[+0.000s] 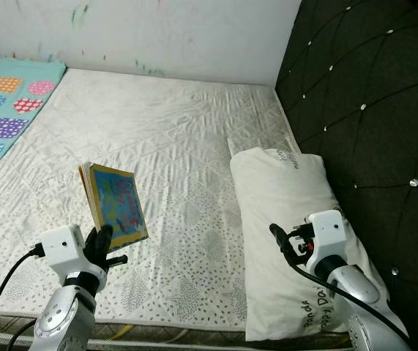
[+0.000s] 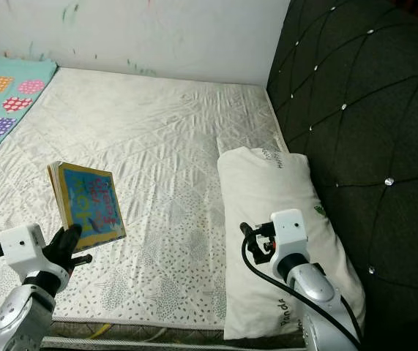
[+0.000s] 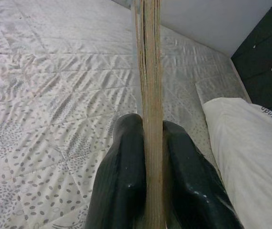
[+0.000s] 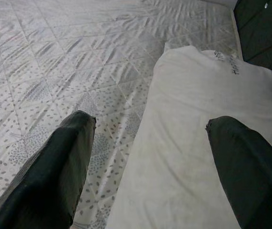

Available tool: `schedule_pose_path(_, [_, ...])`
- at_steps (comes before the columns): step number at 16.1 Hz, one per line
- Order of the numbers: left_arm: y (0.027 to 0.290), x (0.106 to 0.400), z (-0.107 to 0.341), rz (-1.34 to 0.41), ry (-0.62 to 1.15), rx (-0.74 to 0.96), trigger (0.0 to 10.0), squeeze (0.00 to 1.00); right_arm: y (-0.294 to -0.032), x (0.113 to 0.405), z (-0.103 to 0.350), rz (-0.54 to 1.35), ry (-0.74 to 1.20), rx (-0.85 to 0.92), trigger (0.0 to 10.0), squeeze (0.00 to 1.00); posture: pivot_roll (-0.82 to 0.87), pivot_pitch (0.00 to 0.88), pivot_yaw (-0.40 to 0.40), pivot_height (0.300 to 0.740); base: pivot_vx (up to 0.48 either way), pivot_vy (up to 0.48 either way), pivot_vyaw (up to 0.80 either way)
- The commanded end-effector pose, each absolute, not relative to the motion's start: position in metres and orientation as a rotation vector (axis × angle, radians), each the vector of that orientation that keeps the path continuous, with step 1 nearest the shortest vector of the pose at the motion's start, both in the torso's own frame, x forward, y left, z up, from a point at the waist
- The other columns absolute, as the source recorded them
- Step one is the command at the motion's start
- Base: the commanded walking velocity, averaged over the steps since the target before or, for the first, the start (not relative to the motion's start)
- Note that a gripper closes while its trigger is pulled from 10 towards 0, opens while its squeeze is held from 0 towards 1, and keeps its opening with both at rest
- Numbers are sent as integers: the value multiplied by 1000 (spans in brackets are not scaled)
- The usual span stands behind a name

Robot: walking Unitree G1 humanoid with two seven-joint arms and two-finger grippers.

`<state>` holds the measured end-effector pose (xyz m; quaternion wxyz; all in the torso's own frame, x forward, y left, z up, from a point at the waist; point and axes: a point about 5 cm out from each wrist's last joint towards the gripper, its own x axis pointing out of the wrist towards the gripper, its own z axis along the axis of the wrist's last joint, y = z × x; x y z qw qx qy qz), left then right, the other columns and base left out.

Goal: Clean up the room

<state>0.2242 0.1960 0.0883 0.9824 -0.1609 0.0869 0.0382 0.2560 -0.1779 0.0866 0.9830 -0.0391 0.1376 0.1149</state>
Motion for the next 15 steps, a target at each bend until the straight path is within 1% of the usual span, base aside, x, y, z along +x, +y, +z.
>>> schedule_pose_path(1, [192, 229, 103, 53, 114, -320, 10000, 0, -180, 256, 94, 229, 257, -79, 10000, 0, -50, 67, -59, 695, 0, 0, 0])
schedule_pose_path(3, [189, 231, 105, 48, 111, -324, 10000, 0, -181, 255, 94, 228, 259, -81, 10000, 0, -50, 68, -58, 670, 0, 0, 0])
schedule_pose_path(10, [192, 235, 111, 72, 88, -321, 10000, 0, -186, 263, 97, 237, 245, -114, 10000, 0, -44, 75, -62, 670, 0, 0, 0])
schedule_pose_path(15, [193, 233, 112, 92, 84, -327, 10000, 0, -187, 267, 99, 267, 234, -138, 10000, 0, -39, 98, -80, 670, 0, 0, 0])
